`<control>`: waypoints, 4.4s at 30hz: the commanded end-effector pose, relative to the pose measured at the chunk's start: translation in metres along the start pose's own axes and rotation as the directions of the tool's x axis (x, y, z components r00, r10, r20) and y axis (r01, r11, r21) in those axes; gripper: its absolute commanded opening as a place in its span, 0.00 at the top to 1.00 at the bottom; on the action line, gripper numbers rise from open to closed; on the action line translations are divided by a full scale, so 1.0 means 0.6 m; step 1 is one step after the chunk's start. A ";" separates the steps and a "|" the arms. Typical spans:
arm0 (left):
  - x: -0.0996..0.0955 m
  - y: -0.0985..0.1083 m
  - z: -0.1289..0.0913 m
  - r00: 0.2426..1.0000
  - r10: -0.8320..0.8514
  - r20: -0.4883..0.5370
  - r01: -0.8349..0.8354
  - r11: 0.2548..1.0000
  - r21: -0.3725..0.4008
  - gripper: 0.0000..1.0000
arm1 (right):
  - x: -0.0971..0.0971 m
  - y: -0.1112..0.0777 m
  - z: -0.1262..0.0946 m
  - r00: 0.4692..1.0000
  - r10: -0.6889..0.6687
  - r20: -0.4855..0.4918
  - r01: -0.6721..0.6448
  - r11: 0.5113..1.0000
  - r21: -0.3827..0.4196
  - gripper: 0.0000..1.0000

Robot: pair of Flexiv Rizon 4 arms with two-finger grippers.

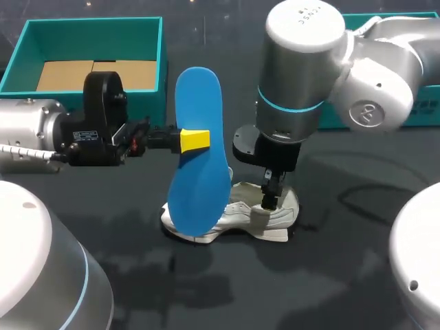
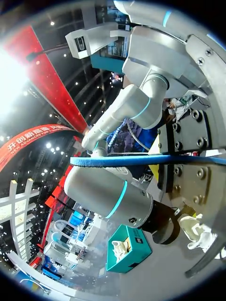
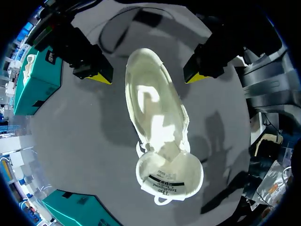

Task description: Take the shoe out of the shoebox, open the shoe tongue, remove and reinsert the insole, then place the shoe into the shoebox

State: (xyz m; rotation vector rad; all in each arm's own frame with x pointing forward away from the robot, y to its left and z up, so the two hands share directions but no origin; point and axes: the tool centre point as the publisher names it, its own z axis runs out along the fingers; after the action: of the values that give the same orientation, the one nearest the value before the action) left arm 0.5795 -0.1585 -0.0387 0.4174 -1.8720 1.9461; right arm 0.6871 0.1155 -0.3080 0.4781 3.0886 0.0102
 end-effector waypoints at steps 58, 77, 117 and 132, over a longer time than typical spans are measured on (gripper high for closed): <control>-0.002 0.001 0.004 1.000 0.001 -0.001 -0.001 1.000 0.003 1.00 | -0.031 0.067 0.109 0.999 -0.052 -0.003 0.052 0.997 0.052 1.00; -0.002 0.001 0.004 1.000 0.001 -0.001 -0.001 1.000 0.003 1.00 | 0.015 0.017 0.026 0.791 0.611 -0.024 -0.611 0.791 -0.010 1.00; -0.002 0.001 0.004 1.000 0.001 -0.001 -0.001 1.000 0.003 1.00 | 0.022 0.058 0.103 0.400 0.906 -0.141 -0.915 0.403 -0.007 1.00; -0.002 0.001 0.004 1.000 0.001 -0.001 -0.001 1.000 0.003 1.00 | 0.011 0.059 0.136 0.446 0.877 -0.180 -0.891 0.454 0.000 1.00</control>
State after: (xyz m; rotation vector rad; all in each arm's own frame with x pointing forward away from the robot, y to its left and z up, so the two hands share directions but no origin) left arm 0.5793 -0.1584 -0.0386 0.4179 -1.8717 1.9470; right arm 0.6910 0.1517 -0.3852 2.1074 2.4805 0.2039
